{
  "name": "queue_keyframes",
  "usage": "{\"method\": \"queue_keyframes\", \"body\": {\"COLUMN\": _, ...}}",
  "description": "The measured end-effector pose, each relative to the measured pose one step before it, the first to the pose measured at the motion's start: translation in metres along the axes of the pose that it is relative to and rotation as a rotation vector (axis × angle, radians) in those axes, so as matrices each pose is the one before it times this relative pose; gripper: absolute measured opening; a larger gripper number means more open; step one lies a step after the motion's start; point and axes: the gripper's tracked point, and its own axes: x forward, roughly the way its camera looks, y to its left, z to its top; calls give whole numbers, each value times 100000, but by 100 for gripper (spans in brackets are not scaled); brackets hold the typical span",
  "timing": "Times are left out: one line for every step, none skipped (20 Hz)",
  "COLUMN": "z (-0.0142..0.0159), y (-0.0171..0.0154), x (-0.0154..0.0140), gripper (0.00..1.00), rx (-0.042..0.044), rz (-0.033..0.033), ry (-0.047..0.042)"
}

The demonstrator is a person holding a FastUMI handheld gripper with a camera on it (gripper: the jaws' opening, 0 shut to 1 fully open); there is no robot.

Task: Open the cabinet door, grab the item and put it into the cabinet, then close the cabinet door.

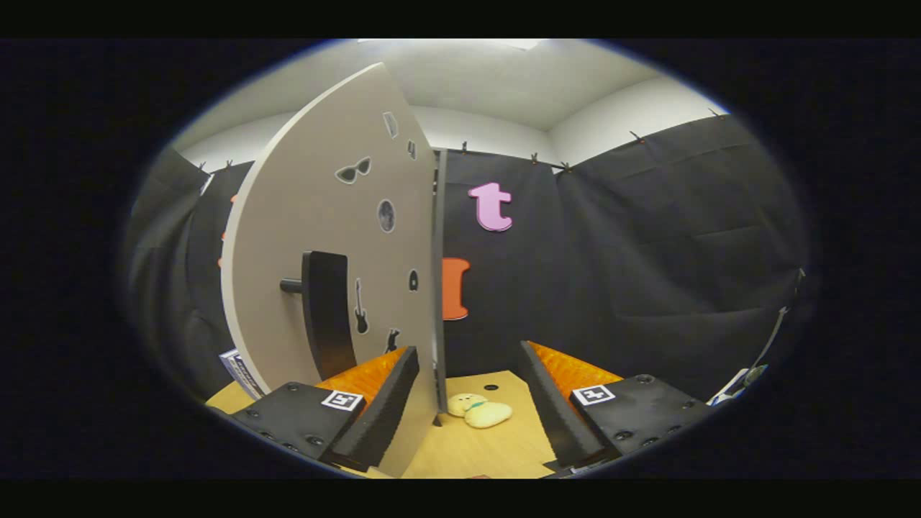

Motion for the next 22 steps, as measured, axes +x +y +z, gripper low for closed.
{"method": "queue_keyframes", "body": {"z": -30, "y": 1353, "x": 315, "gripper": 91, "rx": 411, "rz": 2679, "ry": 247}}
{"method": "queue_keyframes", "body": {"z": -125, "y": 1014, "x": 375, "gripper": 91, "rx": -93, "rz": 1691, "ry": 375}}
{"method": "queue_keyframes", "body": {"z": -82, "y": 964, "x": 558, "gripper": 91, "rx": -2, "rz": 1309, "ry": 377}}
{"method": "queue_keyframes", "body": {"z": -73, "y": 877, "x": 677, "gripper": 91, "rx": -47, "rz": 1292, "ry": 161}}
{"method": "queue_keyframes", "body": {"z": -153, "y": 1028, "x": 455, "gripper": 91, "rx": 255, "rz": 1654, "ry": 93}}
{"method": "queue_keyframes", "body": {"z": -181, "y": 1028, "x": 555, "gripper": 91, "rx": 664, "rz": 2130, "ry": 229}}
{"method": "queue_keyframes", "body": {"z": -346, "y": 1066, "x": 436, "gripper": 91, "rx": 705, "rz": 2081, "ry": 550}}
{"method": "queue_keyframes", "body": {"z": -320, "y": 817, "x": 586, "gripper": 92, "rx": 478, "rz": 1558, "ry": 782}}
{"method": "queue_keyframes", "body": {"z": -341, "y": 608, "x": 295, "gripper": 92, "rx": 232, "rz": 1175, "ry": 749}}
{"method": "queue_keyframes", "body": {"z": -145, "y": 544, "x": 484, "gripper": 92, "rx": 169, "rz": 835, "ry": 379}}
{"method": "queue_keyframes", "body": {"z": -58, "y": 566, "x": 327, "gripper": 92, "rx": 316, "rz": 1014, "ry": -62}}
{"method": "queue_keyframes", "body": {"z": 52, "y": 627, "x": 341, "gripper": 92, "rx": 481, "rz": 1109, "ry": -161}}
{"method": "queue_keyframes", "body": {"z": 59, "y": 762, "x": 106, "gripper": 92, "rx": 655, "rz": 1409, "ry": -354}}
{"method": "queue_keyframes", "body": {"z": 230, "y": 805, "x": 166, "gripper": 92, "rx": 794, "rz": 1859, "ry": -570}}
{"method": "queue_keyframes", "body": {"z": 155, "y": 1024, "x": 220, "gripper": 92, "rx": 540, "rz": 2147, "ry": -422}}
{"method": "queue_keyframes", "body": {"z": 129, "y": 973, "x": 321, "gripper": 92, "rx": 304, "rz": 2081, "ry": -298}}
{"method": "queue_keyframes", "body": {"z": 34, "y": 956, "x": 502, "gripper": 92, "rx": 342, "rz": 2026, "ry": -172}}
{"method": "queue_keyframes", "body": {"z": -341, "y": 997, "x": 112, "gripper": 92, "rx": 197, "rz": 2299, "ry": 649}}
{"method": "queue_keyframes", "body": {"z": -275, "y": 785, "x": -66, "gripper": 93, "rx": 144, "rz": 2273, "ry": 912}}
{"method": "queue_keyframes", "body": {"z": -284, "y": 1073, "x": 344, "gripper": 93, "rx": 117, "rz": 2715, "ry": 808}}
{"method": "queue_keyframes", "body": {"z": -293, "y": 1082, "x": 551, "gripper": 92, "rx": -155, "rz": 2336, "ry": 764}}
{"method": "queue_keyframes", "body": {"z": -129, "y": 349, "x": 374, "gripper": 92, "rx": -1621, "rz": -509, "ry": 624}}
